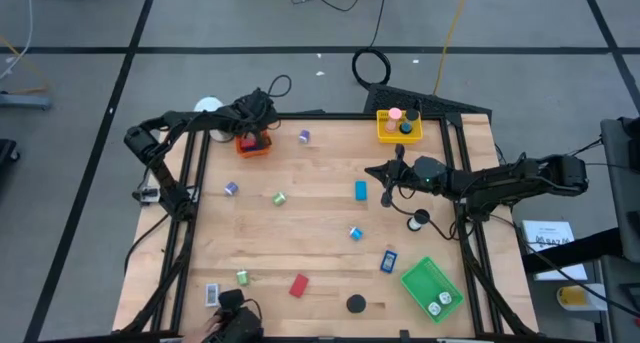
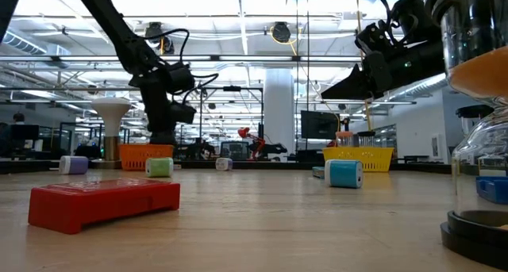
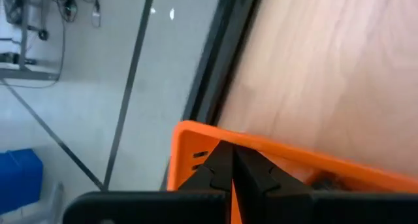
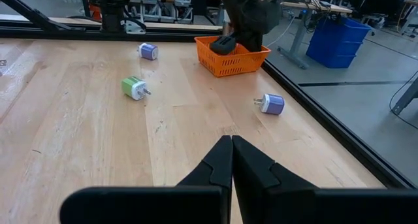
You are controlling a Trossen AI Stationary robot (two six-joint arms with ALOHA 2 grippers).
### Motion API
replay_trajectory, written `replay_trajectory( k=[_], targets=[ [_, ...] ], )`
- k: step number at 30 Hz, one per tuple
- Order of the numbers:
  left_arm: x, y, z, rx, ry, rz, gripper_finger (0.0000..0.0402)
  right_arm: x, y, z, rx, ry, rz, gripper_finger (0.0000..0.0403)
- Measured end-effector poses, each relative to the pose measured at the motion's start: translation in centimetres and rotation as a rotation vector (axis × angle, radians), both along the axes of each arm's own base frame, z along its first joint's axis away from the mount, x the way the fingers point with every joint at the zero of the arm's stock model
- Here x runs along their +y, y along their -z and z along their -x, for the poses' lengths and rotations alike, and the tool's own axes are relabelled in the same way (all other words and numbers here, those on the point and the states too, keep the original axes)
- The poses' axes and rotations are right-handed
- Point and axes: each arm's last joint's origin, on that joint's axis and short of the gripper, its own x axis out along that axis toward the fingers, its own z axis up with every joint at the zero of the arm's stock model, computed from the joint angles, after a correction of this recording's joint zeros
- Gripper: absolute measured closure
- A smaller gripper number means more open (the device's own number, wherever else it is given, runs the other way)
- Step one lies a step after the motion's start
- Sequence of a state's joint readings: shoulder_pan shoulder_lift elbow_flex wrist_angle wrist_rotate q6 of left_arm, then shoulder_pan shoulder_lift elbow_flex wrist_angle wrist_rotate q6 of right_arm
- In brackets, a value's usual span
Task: Pick & Place Office items
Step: Adjust the orange bin
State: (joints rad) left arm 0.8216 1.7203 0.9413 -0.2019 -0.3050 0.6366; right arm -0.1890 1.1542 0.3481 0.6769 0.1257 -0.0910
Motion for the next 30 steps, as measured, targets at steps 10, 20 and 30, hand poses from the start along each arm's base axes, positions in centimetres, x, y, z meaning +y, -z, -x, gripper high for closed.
replay_trajectory(
  k=[10, 20, 30],
  targets=[
    [-0.5, -0.3, -1.3, -0.102, 0.067, 0.012, 0.0399, 0.0, 0.0, 0.0, 0.000, 0.000, 0.000, 0.0403],
    [0.3, -0.6, -0.9, -0.127, -0.018, -0.046, 0.0398, 0.0, 0.0, 0.0, 0.000, 0.000, 0.000, 0.0403],
    [2.0, -1.4, 0.8, -0.114, -0.205, -0.047, 0.0398, 0.0, 0.0, 0.0, 0.000, 0.000, 0.000, 0.0403]
  ],
)
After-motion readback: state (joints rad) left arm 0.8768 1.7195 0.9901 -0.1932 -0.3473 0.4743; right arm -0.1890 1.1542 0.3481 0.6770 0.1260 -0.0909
